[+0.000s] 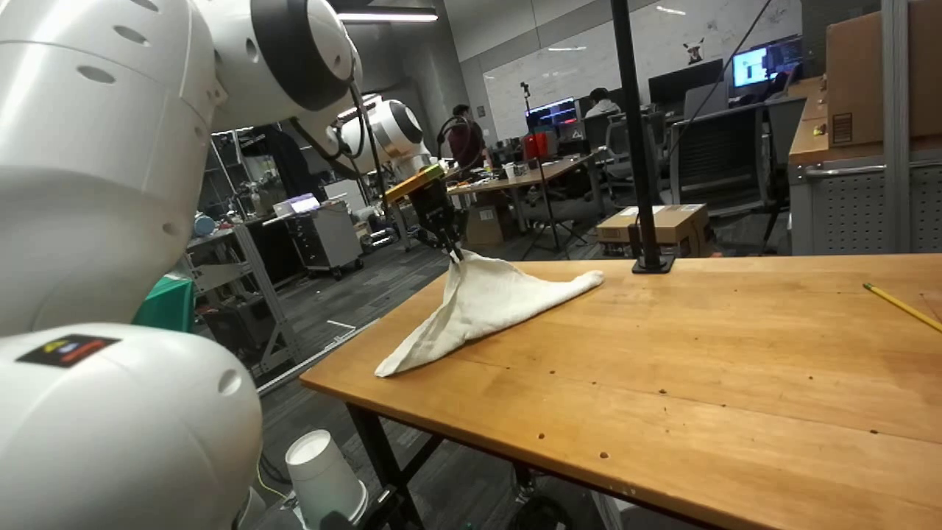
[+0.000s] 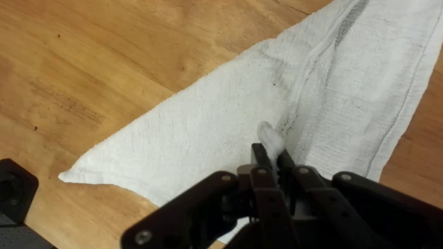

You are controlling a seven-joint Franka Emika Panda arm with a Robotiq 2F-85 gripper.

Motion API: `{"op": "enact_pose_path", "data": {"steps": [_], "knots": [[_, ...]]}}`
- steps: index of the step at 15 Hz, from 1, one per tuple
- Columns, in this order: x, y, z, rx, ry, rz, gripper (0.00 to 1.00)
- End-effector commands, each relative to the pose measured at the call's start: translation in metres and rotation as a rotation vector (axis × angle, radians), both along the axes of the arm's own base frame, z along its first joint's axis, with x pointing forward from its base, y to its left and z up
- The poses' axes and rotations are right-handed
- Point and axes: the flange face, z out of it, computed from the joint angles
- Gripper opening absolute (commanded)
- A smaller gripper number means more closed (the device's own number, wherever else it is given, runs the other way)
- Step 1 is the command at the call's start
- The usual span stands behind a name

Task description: Fold the cloth on the table

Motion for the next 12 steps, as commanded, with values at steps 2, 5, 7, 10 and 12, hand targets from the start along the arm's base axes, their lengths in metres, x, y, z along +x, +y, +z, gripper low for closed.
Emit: {"op": "enact_pose_path", "data": {"steps": [2, 5, 7, 10, 12], "knots": [[0.019, 0.036, -0.001, -0.023, -0.009, 0.017, 0.09], [0.02, 0.056, -0.013, -0.038, 0.003, 0.03, 0.08], [0.018, 0.068, -0.022, -0.052, 0.016, 0.036, 0.08], [0.014, 0.083, -0.031, -0.074, 0.028, 0.046, 0.09], [0.009, 0.093, -0.031, -0.086, 0.032, 0.054, 0.08]]}}
